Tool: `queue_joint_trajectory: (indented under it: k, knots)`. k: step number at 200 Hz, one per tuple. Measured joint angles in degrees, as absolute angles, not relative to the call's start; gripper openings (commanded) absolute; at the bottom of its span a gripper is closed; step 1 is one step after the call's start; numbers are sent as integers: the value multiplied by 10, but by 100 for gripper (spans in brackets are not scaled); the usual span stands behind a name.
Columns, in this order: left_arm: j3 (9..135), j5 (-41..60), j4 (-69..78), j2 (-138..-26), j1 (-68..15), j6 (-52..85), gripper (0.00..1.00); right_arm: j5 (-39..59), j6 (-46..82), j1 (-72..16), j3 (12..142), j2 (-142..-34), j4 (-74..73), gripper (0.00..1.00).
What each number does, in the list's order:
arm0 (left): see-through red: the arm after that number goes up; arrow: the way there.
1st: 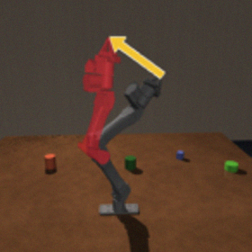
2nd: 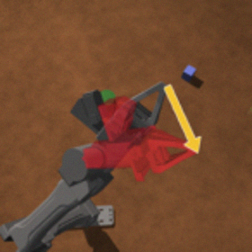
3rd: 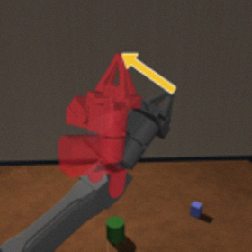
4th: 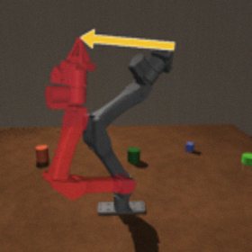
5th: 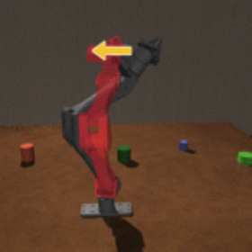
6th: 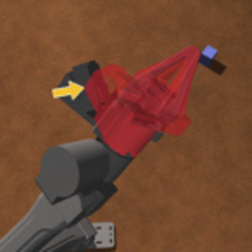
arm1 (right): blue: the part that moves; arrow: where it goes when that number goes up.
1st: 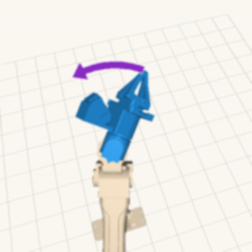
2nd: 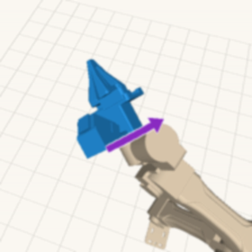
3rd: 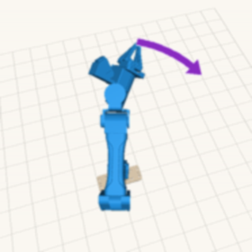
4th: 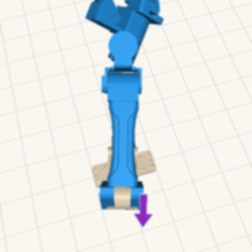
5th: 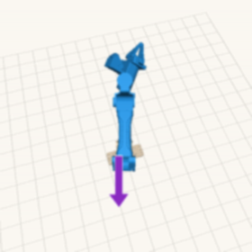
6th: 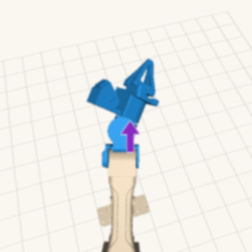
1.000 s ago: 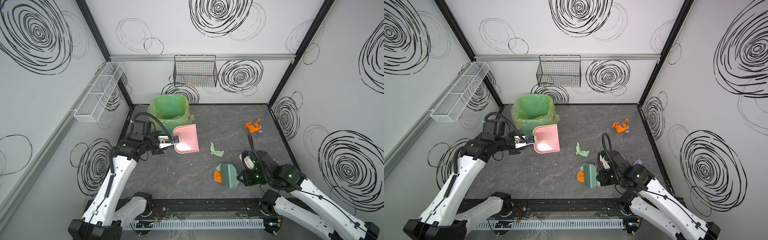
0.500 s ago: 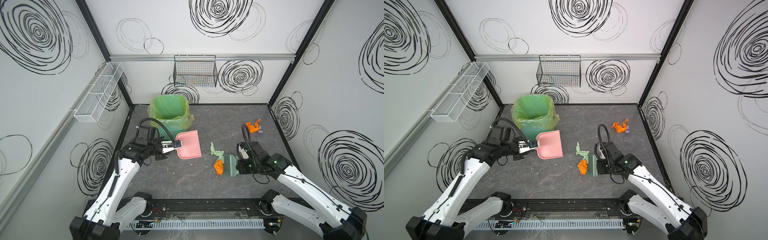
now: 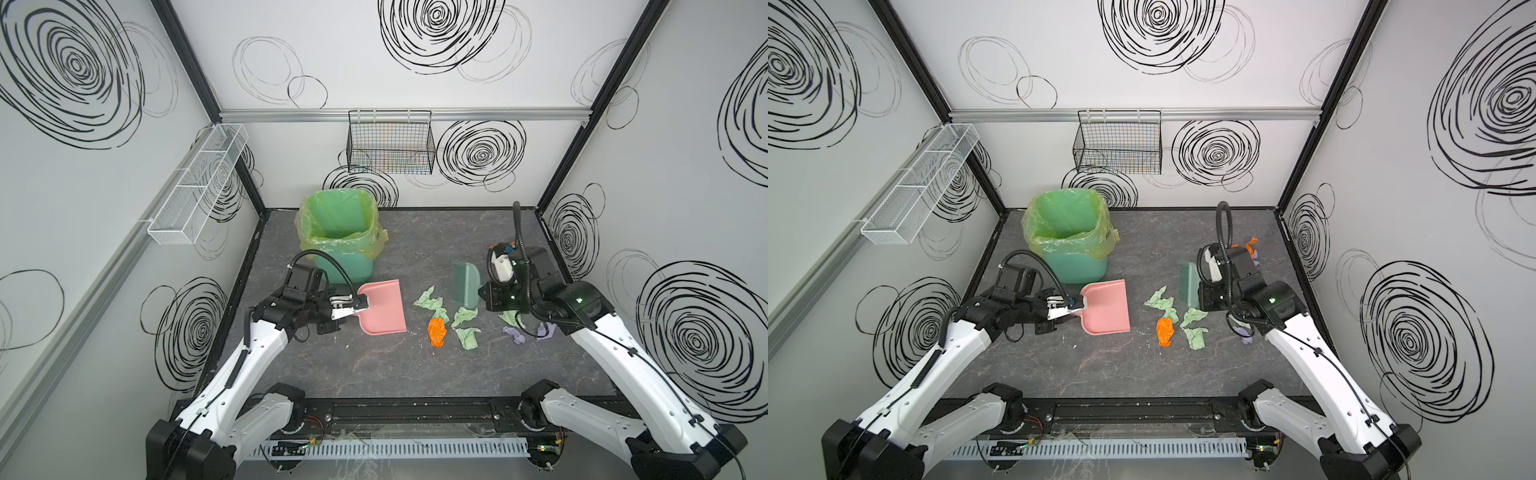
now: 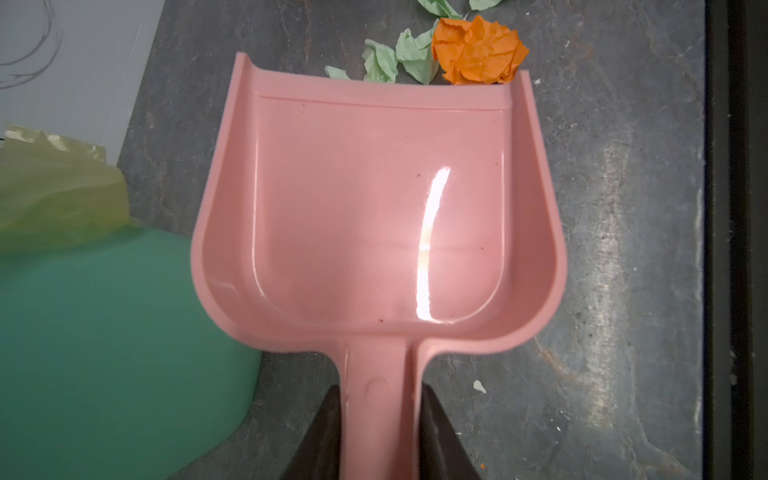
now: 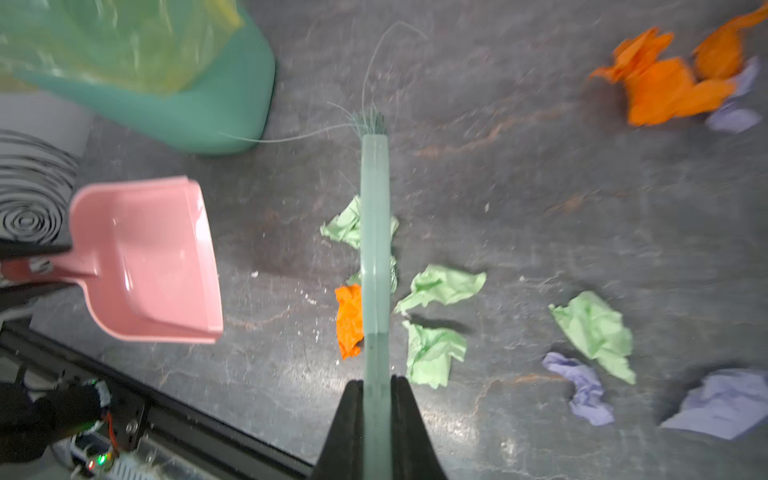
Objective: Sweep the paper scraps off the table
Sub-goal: 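Lower the empty dustpan with the left gripper while the right moves the brush, then move the brush with the right gripper to the orange scrap farthest from the robot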
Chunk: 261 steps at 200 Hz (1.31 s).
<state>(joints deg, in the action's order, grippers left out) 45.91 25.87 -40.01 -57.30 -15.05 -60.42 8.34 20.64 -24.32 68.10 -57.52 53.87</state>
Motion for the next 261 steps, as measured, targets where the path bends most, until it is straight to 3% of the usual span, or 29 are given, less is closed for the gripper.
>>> queue_joint_trajectory:
  k: [42, 106, 141, 186, 261]
  knots:
    - [420, 259, -374, -573, -160, -582, 0, -73, 162, -159, 755, -681, 516, 0]
    - [368, 262, -344, -572, -161, -559, 0, -279, 22, 0, 849, -975, 382, 0]
    - [353, 270, -336, -572, -161, -556, 0, -365, -83, -15, 938, -1100, 302, 0]
    - [350, 277, -325, -571, -161, -554, 0, -384, -168, -20, 952, -1208, 267, 0]
    - [343, 285, -324, -566, -150, -555, 0, -393, -204, -83, 884, -1207, 265, 0]
